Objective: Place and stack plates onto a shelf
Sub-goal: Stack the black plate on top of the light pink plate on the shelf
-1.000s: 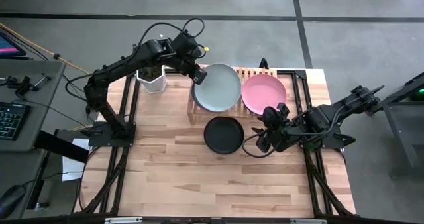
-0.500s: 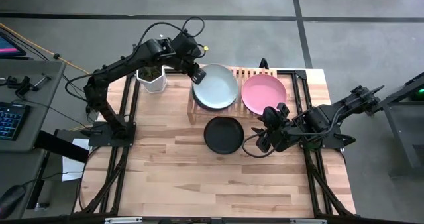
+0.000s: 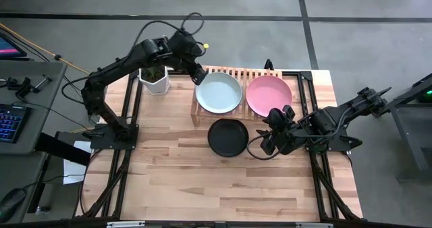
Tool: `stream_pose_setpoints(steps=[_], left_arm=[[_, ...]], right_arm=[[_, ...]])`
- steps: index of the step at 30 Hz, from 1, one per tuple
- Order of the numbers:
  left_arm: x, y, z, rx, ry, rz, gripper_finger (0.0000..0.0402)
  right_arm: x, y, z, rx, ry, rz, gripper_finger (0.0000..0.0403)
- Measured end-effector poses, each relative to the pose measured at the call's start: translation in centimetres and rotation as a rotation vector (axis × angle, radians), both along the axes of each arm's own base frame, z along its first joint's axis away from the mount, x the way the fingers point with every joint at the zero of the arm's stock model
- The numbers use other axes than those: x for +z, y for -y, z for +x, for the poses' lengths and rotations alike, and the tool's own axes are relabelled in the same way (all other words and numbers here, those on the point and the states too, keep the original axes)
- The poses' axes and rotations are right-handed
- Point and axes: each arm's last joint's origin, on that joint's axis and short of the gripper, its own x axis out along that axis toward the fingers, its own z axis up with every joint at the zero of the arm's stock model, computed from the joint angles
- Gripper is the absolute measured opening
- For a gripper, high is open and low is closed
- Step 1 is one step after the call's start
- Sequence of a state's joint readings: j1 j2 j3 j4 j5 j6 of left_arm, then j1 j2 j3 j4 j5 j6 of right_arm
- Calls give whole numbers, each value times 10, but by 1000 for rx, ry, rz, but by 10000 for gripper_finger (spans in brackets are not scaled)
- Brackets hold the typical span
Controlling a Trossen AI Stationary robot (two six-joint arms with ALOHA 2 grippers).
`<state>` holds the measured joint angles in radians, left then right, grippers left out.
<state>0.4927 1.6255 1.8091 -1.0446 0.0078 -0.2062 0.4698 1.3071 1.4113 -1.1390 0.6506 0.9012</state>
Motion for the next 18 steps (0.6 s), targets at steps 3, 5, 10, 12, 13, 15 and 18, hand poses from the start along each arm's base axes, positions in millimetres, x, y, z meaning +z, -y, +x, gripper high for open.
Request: stream_pose_setpoints(steps=[3,5,10,12,13,15,18], left_arm=[[17,14,-6,-50,83,19,135],[31,30,-10,-106,172,55,137],[49,79,-26,-243,494,164,138],[43,98,-34,-287,614,172,138],[38,107,-38,-304,673,168,138],[24,124,-48,-344,771,160,138],[0,147,-61,-399,898,144,138]], right_arm=[[0,0,0,-17,9,16,201],[0,0,0,-29,15,27,201],[0,0,1,-30,25,33,201],[1,-1,2,-29,43,42,201],[2,-2,3,-29,54,47,201],[3,-2,4,-28,73,57,201],[4,-3,6,-28,88,65,201]])
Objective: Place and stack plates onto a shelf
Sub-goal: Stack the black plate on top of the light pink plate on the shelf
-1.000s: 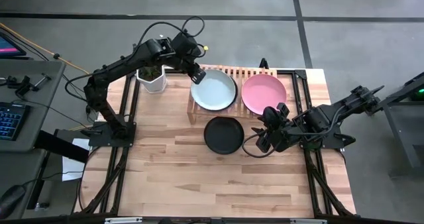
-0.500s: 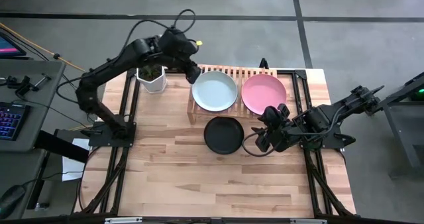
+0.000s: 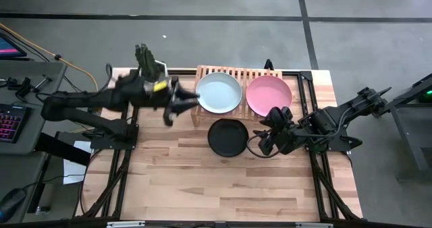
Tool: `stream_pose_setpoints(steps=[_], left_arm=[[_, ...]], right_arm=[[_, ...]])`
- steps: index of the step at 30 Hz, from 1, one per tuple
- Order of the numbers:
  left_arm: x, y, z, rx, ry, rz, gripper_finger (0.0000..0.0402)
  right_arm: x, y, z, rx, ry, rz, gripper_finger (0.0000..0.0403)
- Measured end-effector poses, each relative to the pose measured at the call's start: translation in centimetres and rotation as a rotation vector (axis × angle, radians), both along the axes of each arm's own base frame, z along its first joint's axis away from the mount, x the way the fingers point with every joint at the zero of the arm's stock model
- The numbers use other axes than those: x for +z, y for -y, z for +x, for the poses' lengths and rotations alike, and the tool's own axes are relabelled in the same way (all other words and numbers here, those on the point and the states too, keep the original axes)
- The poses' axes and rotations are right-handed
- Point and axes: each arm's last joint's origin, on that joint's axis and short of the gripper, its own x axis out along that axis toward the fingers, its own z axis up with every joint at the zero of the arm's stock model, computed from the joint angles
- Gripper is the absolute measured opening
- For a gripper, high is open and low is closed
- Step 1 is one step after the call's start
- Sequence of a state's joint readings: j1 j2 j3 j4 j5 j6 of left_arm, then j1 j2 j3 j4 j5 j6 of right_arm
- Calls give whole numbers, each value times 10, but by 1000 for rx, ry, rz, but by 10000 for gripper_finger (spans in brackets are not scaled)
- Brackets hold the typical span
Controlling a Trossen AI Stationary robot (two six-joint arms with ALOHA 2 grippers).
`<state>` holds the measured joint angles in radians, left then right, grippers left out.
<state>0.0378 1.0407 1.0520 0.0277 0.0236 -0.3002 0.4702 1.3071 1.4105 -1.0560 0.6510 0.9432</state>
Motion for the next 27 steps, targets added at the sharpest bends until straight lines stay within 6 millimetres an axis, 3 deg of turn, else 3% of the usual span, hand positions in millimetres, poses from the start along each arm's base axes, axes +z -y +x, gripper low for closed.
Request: stream_pose_setpoints(steps=[3,6,9,15,18,22,27], left_arm=[[-23,14,-11,-16,60,-41,138],[-33,19,-19,26,112,-78,138],[-33,19,-23,60,126,-85,138],[-33,19,-24,70,129,-87,138],[-33,19,-24,70,128,-87,138],[-33,19,-24,70,128,-87,138],[-33,19,-24,70,130,-88,138]], right_arm=[[1,0,1,0,12,6,201],[1,-1,1,-1,16,9,201],[1,-1,2,-45,45,68,201],[-10,-5,1,-214,12,363,201],[-38,-16,2,-284,-68,448,201],[-99,-33,5,-403,-103,588,201],[-169,-34,8,-550,-5,757,201]])
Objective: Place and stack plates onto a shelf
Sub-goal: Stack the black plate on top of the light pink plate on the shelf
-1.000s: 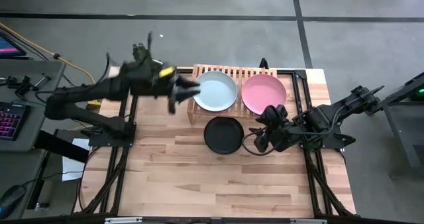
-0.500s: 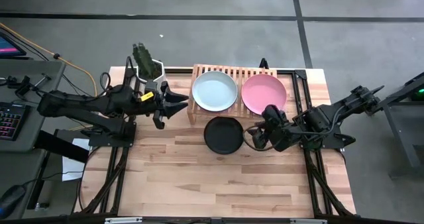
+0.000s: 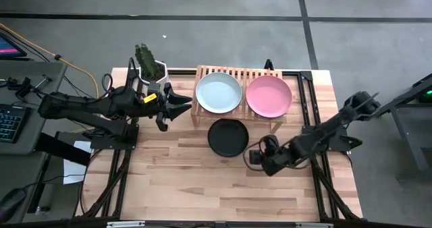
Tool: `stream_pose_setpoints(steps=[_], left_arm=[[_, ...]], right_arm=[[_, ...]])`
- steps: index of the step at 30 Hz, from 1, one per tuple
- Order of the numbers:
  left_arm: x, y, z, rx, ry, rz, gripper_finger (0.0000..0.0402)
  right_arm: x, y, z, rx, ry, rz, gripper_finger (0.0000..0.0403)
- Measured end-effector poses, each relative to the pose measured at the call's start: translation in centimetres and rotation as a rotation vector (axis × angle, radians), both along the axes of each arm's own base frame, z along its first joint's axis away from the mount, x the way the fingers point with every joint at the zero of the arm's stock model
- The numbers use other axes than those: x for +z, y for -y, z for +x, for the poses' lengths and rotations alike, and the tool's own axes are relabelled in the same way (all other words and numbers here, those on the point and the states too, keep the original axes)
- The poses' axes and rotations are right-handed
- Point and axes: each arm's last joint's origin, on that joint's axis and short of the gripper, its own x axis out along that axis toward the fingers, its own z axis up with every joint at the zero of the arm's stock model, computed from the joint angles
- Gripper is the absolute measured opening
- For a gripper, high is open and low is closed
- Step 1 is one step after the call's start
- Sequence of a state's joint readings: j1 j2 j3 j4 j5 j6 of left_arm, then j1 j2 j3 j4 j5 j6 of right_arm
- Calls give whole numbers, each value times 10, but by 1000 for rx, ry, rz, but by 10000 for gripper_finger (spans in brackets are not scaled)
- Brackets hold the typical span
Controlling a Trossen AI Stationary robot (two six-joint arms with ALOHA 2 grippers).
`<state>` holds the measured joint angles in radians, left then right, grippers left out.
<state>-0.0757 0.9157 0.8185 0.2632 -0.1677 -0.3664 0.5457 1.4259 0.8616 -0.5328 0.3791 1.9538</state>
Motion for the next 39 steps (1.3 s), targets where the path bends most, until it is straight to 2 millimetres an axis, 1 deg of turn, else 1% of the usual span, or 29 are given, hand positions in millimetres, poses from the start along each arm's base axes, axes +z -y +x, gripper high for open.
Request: stream_pose_setpoints(steps=[2,5,12,17,22,24,27,30,33,34,36,39], left_arm=[[0,0,0,0,0,1,138],[0,0,0,1,0,1,138],[0,0,0,2,3,0,138],[0,0,0,2,3,1,138],[0,0,0,2,4,0,138],[0,0,0,2,4,1,138],[0,-1,0,6,4,1,138],[0,-2,0,10,4,1,138],[0,-2,0,12,4,1,138],[0,-2,0,12,4,1,138],[0,-2,0,10,5,-3,138],[0,-2,0,0,9,-40,138]], right_arm=[[-20,8,2,-70,24,24,201],[-38,23,8,-143,39,32,201],[-53,52,26,-201,-10,-15,201],[-62,60,34,-207,-25,-7,201],[-69,63,36,-221,-52,-16,194],[-72,63,37,-221,-58,-22,178],[-74,63,37,-217,-68,-30,139],[-75,63,37,-212,-71,-40,88],[-75,63,37,-168,-76,-71,28],[-75,63,38,-144,-78,-83,15],[-70,61,37,-50,-81,-81,10],[-56,51,33,156,-62,-61,8]])
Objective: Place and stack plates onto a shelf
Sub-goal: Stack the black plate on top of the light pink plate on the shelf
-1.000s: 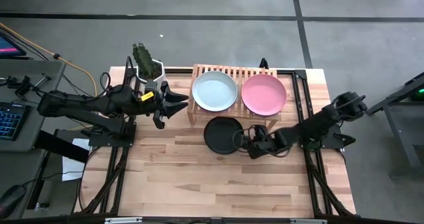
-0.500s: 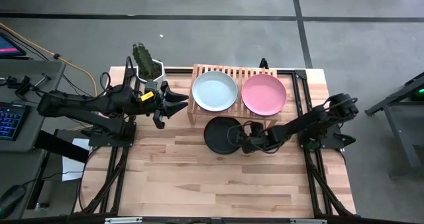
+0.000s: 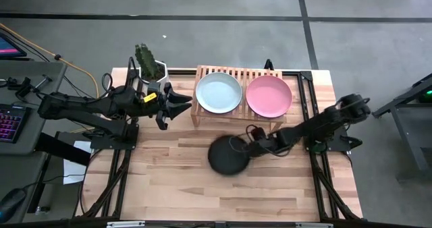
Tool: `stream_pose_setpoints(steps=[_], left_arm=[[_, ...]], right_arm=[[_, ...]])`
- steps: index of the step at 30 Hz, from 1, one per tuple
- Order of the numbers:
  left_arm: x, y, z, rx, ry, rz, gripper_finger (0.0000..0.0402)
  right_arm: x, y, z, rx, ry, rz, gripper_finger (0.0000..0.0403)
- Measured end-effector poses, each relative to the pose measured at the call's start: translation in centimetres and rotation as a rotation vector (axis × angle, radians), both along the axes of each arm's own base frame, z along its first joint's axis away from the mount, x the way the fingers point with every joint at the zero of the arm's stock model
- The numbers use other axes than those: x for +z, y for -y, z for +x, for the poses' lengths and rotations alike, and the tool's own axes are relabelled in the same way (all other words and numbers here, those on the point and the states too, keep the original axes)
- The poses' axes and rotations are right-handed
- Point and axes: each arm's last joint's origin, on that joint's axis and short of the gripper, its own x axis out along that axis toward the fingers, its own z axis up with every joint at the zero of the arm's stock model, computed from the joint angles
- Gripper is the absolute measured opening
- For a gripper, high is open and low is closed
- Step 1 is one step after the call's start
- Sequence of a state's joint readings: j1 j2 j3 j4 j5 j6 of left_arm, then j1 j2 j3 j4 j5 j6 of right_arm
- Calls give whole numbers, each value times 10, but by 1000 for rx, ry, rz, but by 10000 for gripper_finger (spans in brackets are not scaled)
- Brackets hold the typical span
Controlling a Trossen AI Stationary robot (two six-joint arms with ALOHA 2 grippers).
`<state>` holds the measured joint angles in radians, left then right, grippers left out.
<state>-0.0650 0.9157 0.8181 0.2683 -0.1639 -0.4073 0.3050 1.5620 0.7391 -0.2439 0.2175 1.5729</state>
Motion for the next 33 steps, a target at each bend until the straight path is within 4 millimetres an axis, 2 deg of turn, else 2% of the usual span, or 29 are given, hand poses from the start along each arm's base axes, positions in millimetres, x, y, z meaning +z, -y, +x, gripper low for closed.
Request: stream_pose_setpoints(steps=[5,9,12,15,20,24,28,33], left_arm=[[0,0,0,-7,1,-7,138],[0,0,0,-1,1,-9,138],[1,0,0,-4,11,-11,138],[3,0,-1,-11,29,-10,138],[3,0,-1,-12,27,-10,138],[3,0,-1,-13,27,-10,138],[3,0,0,-14,27,-10,138],[2,0,0,-14,26,-9,138]], right_arm=[[40,-20,-18,333,123,6,3],[79,-23,-34,405,298,53,1],[113,-14,-45,356,489,2,0],[146,3,-57,275,582,-156,0],[199,32,-76,143,583,-423,0],[234,47,-85,142,543,-577,0],[255,56,-92,155,530,-651,0],[258,62,-93,147,513,-667,0]])
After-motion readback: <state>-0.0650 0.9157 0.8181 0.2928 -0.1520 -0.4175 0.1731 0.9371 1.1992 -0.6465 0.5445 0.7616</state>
